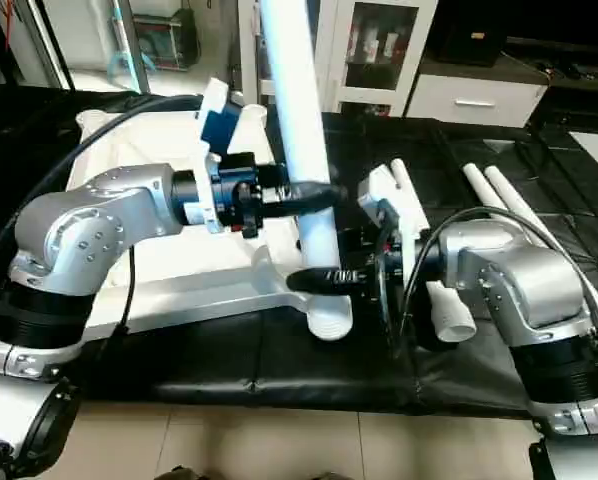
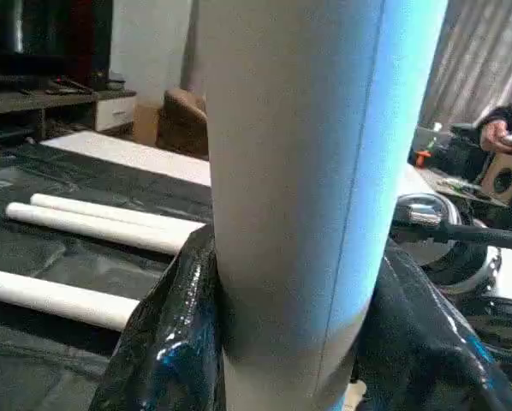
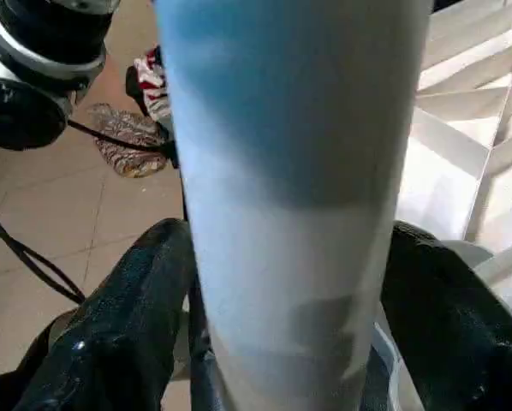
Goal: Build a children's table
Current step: Pick table leg
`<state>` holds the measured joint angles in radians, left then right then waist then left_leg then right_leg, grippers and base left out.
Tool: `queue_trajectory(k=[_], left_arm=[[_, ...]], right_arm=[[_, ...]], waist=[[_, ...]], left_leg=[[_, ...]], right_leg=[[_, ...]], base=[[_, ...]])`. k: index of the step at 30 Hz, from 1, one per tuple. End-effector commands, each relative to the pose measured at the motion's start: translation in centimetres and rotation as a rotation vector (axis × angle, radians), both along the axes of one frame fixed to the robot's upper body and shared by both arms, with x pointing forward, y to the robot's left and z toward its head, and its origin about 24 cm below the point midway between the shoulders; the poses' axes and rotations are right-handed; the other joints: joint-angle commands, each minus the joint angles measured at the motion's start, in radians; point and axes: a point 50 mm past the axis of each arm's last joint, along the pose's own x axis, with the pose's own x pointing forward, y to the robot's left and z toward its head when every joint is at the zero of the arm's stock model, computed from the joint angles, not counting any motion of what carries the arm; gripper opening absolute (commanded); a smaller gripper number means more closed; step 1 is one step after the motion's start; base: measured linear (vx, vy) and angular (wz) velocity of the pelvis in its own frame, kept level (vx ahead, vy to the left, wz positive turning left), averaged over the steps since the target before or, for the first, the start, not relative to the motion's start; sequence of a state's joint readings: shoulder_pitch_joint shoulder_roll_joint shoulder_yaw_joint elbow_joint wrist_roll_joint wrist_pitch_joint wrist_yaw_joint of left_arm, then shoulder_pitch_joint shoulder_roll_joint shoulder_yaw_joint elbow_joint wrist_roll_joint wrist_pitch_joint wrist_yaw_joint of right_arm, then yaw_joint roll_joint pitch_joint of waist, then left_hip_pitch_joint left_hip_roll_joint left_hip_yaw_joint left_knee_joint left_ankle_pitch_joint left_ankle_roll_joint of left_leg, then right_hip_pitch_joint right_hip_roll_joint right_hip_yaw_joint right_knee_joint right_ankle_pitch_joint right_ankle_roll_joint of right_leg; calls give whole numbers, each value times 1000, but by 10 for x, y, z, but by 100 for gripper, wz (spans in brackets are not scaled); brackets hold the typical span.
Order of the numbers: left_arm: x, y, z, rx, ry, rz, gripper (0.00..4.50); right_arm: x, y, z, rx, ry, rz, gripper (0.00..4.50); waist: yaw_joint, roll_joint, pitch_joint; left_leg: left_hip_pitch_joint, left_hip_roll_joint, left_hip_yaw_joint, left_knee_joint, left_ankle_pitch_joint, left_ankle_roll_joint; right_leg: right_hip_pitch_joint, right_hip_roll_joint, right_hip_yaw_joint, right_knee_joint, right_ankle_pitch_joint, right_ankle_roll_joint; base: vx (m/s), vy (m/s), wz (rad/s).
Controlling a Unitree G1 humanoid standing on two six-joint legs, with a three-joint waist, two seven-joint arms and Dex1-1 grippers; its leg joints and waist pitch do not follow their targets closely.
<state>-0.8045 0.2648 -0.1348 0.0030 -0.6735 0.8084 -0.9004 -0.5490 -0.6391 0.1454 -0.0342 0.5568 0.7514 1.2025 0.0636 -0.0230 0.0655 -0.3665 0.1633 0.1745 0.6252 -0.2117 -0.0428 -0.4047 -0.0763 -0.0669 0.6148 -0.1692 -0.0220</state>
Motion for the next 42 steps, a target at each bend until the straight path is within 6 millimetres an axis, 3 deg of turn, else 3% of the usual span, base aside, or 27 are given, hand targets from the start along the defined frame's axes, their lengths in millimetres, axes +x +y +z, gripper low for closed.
queue_trajectory(k=[1,2,7,14,18,22,28,34,42], left_arm=[[-5,-5,6,13,-35,-38,180],[-5,-5,5,17,-36,-41,180],[-4,-6,4,23,-35,-45,180],[-5,-6,4,37,-40,-60,179],[-4,-5,3,43,-40,-59,179],[-3,-5,3,43,-41,-58,179],[-3,-5,3,44,-41,-61,179],[-4,-6,4,43,-43,-69,179],[-4,-7,3,40,-40,-76,179]], right_arm=[[0,-2,0,-24,-13,3,342],[0,-2,0,-27,-12,6,312],[-4,-1,-2,-45,0,35,293],[-6,-4,-10,-78,12,44,215],[-8,-5,-11,-91,3,48,206],[-7,-5,-13,-98,0,42,262],[-7,-3,-15,-105,-8,42,290],[-7,-3,-16,-102,-4,44,290],[-11,-2,-19,-103,18,67,221]], waist=[[5,-12,-77],[5,-12,-77],[6,-11,-77],[7,-9,-77],[7,-10,-78],[7,-9,-78],[8,-9,-78],[8,-8,-78],[12,-6,-79]], left_leg=[[6,61,-18,-68,-53,53],[6,61,-18,-68,-53,53],[6,61,-18,-67,-51,57],[7,62,-18,-67,-56,56],[6,62,-19,-67,-52,57],[6,62,-18,-67,-59,55],[7,63,-19,-67,-54,58],[7,62,-19,-67,-58,59],[7,63,-19,-67,-60,56]], right_leg=[[61,-73,50,-62,-202,-228],[61,-73,50,-62,-197,-229],[63,-74,50,-60,-184,-236],[63,-74,50,-61,-187,-238],[63,-74,50,-59,-175,-241],[63,-74,50,-60,-182,-242],[63,-74,50,-59,-175,-245],[62,-74,50,-59,-174,-247],[63,-74,50,-58,-167,-250]], base=[[0,0,0],[0,0,0],[0,0,0],[0,0,0],[0,0,0],[0,0,0],[0,0,0],[0,0,0],[0,0,0]])
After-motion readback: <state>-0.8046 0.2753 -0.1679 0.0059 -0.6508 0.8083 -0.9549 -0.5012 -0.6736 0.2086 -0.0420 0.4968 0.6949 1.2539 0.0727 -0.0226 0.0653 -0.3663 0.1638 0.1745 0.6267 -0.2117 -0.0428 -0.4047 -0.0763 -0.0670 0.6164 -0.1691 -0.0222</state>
